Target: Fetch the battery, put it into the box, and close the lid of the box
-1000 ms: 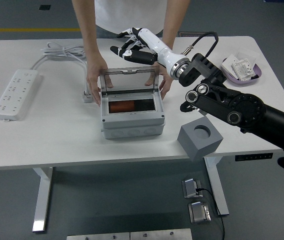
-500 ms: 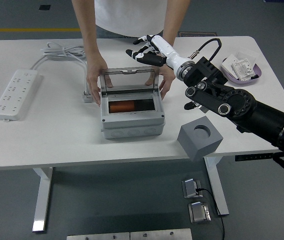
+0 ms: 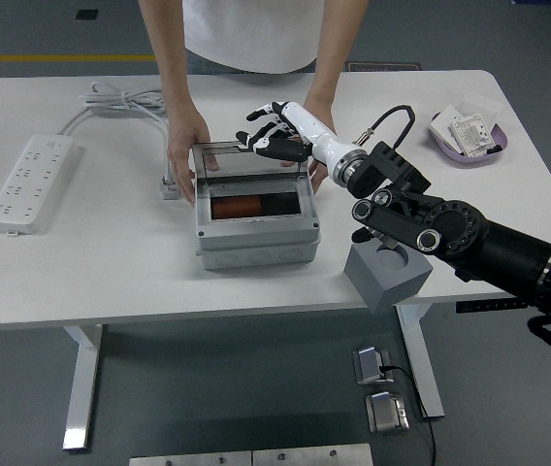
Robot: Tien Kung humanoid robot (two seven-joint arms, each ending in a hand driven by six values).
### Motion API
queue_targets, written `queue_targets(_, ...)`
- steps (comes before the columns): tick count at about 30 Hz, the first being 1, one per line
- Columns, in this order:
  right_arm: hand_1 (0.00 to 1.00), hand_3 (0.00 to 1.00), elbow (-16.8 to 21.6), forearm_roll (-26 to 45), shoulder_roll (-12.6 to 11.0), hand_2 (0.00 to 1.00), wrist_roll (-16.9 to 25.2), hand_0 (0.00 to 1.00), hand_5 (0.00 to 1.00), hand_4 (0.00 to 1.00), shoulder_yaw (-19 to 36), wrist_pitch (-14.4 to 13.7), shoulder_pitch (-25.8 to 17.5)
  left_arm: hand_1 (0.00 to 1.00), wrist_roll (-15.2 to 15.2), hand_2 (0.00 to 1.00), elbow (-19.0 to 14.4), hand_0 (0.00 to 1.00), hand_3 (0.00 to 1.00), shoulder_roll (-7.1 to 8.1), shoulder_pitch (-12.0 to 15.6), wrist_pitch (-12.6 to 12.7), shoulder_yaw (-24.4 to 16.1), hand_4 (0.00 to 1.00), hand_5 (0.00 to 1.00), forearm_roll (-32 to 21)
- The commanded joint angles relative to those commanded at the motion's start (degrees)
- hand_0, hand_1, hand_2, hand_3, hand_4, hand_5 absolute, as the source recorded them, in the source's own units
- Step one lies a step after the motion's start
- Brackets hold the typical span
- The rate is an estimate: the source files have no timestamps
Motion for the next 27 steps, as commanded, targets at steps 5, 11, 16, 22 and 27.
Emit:
queue_targets(5, 0.576, 0.736, 3.6, -1.9, -2.0, 0.606, -0.7, 0.696, 0.589, 0.751, 0.3, -0.5, -0.5, 0.697, -0.2, 0.604, 0.0, 0.642, 0.585, 0.01, 0.2, 0.2, 0.7, 0.624, 0.06, -1.1)
queue_targets(11, 0.57, 0.734, 7.9, -2.6, -4.5, 0.608, -1.1, 0.699, 0.585, 0.749, -1.0, -0.9, -1.7, 0.697, -0.6, 0.604, 0.1, 0.642, 0.585, 0.03, 0.6, 0.3, 2.4, 0.623, 0.061, -3.4)
queue_targets(16, 0.572, 0.734, 11.2, -3.3, -5.7, 0.607, -1.2, 0.696, 0.585, 0.747, -2.4, -1.1, -2.8, 0.698, -0.8, 0.605, 0.1, 0.641, 0.587, -0.02, 0.9, 0.2, 3.3, 0.624, 0.061, -4.7)
queue_targets(22, 0.571, 0.733, 15.4, -6.4, -7.1, 0.606, -2.6, 0.693, 0.59, 0.745, -2.5, -1.1, -3.7, 0.697, -1.2, 0.604, 0.2, 0.641, 0.586, -0.07, 1.0, 0.4, 4.4, 0.623, 0.064, -6.1)
queue_targets(27, 0.57, 0.736, 18.6, -8.8, -8.4, 0.608, -3.9, 0.693, 0.587, 0.741, -1.7, -0.8, -4.6, 0.697, -1.5, 0.604, 0.2, 0.641, 0.586, -0.2, 1.3, 0.5, 5.3, 0.623, 0.064, -7.2)
